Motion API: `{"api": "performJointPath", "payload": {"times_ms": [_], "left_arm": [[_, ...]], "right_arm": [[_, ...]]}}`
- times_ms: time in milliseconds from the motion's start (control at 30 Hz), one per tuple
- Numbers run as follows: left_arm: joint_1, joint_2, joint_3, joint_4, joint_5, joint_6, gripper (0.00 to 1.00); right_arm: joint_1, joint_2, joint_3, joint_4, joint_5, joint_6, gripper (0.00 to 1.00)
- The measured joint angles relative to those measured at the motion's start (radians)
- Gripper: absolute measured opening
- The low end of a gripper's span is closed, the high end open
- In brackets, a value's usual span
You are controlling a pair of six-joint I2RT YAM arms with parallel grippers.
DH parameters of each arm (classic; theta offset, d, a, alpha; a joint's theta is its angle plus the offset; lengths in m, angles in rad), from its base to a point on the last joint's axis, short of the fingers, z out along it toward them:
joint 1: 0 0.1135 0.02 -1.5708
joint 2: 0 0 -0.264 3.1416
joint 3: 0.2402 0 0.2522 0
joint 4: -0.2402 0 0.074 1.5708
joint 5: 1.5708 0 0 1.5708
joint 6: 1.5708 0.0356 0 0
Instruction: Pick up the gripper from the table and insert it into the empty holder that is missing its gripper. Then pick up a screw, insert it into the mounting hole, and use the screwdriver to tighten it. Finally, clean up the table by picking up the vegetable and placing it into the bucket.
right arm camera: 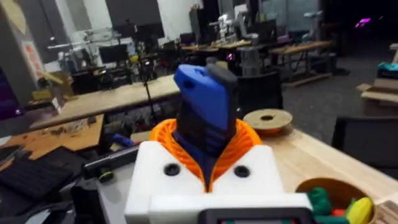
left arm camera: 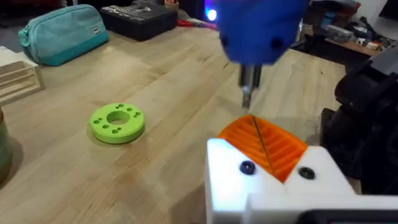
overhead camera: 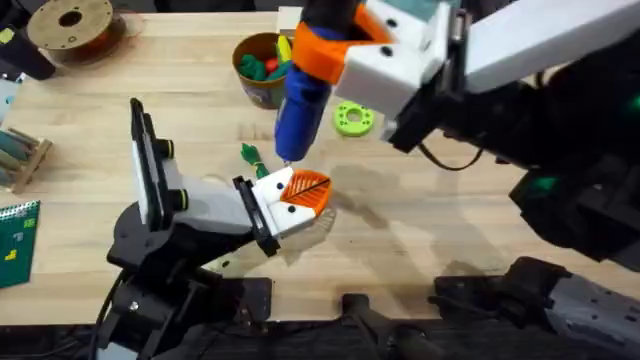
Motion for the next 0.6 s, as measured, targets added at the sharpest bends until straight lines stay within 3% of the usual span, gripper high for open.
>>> {"api": "performJointPath", "payload": {"times_ms": [600], "left_arm": [[0.000,0.000,0.000,0.000,0.000,0.000,0.009]], "right_arm": [[0.045,0.066,0.000,0.030,0.000,0.000,0.030]]}}
